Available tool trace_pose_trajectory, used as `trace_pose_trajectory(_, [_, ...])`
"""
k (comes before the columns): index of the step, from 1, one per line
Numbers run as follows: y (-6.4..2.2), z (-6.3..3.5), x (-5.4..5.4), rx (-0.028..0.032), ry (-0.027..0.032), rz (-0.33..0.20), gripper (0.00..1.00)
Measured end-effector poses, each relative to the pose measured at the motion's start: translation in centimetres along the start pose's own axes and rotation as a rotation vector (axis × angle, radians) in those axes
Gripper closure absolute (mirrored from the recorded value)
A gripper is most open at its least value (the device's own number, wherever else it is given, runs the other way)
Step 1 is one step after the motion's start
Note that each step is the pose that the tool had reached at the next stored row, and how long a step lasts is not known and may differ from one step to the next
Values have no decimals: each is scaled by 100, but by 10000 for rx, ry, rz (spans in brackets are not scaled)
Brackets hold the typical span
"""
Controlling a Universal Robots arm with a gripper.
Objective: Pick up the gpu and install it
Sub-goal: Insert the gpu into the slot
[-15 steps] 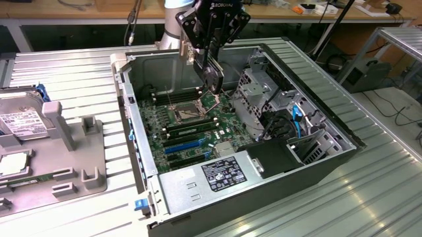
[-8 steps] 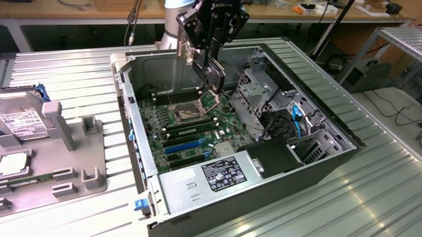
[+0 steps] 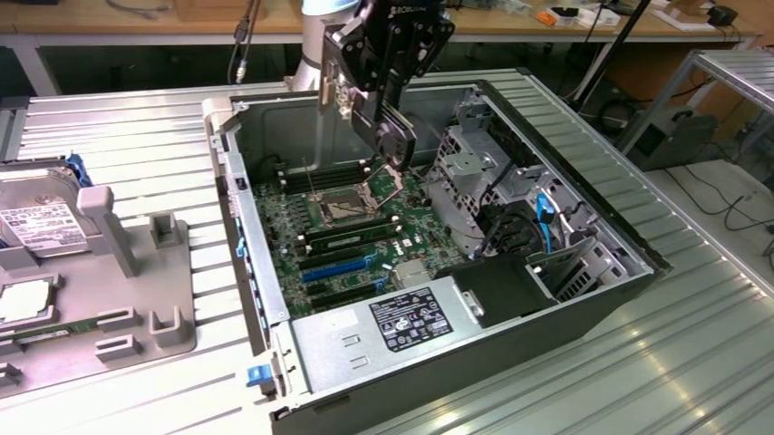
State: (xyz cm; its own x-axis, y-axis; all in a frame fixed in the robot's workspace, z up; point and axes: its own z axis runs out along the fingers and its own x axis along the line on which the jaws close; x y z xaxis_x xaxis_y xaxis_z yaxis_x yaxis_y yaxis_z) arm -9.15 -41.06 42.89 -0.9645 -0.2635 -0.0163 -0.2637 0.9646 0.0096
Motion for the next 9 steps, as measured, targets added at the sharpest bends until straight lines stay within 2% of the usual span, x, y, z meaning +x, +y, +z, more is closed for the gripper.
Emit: trace_pose_trajectory(9, [0,0,0,-15,8,-884,73])
